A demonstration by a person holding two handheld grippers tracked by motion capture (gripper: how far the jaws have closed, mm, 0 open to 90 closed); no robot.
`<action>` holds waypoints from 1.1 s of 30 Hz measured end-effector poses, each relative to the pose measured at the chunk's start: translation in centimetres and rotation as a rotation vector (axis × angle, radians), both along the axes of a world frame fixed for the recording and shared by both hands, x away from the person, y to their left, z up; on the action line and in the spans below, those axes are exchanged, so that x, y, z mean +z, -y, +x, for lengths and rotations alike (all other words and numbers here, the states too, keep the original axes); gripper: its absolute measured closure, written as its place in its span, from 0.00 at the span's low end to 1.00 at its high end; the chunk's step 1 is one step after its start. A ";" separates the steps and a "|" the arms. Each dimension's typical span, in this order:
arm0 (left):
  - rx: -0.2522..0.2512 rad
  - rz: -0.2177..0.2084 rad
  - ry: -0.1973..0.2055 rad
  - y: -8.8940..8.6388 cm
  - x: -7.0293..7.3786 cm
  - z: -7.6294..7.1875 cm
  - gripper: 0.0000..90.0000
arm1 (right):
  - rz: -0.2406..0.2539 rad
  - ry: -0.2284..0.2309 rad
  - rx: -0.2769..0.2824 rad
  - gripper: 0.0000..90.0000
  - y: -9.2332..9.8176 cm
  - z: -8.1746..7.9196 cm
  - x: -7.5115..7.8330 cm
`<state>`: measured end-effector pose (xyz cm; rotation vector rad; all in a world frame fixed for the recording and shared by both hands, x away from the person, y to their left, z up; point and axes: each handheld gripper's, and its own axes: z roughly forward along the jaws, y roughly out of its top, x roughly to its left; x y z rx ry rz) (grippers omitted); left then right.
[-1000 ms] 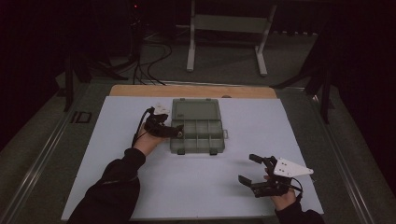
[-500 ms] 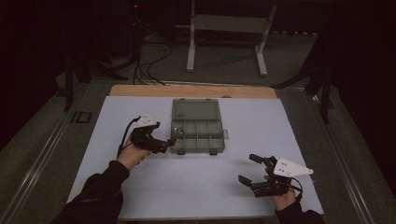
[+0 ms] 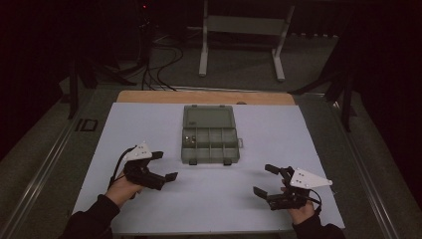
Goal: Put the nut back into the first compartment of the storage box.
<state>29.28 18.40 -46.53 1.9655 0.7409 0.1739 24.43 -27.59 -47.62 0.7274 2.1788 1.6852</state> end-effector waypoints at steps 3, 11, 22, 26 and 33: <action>0.004 -0.011 0.001 -0.5 -0.3 -0.7 0.03 | -0.003 0.002 0.001 0.14 0.0 0.0 0.0; -0.012 -0.032 0.004 -2.0 -1.4 -2.4 0.03 | -0.005 0.003 0.002 0.14 -0.1 0.0 0.0; -0.009 -0.003 0.002 -4.1 -2.9 -3.9 0.03 | -0.006 0.004 0.000 0.14 -0.1 0.0 0.0; 0.000 -0.001 -0.002 -5.0 -3.2 -4.1 0.03 | -0.006 0.004 -0.001 0.14 -0.1 0.0 0.0; 0.015 0.021 -0.016 -5.9 -3.7 -4.5 0.04 | -0.009 0.007 0.001 0.14 -0.1 -0.1 0.0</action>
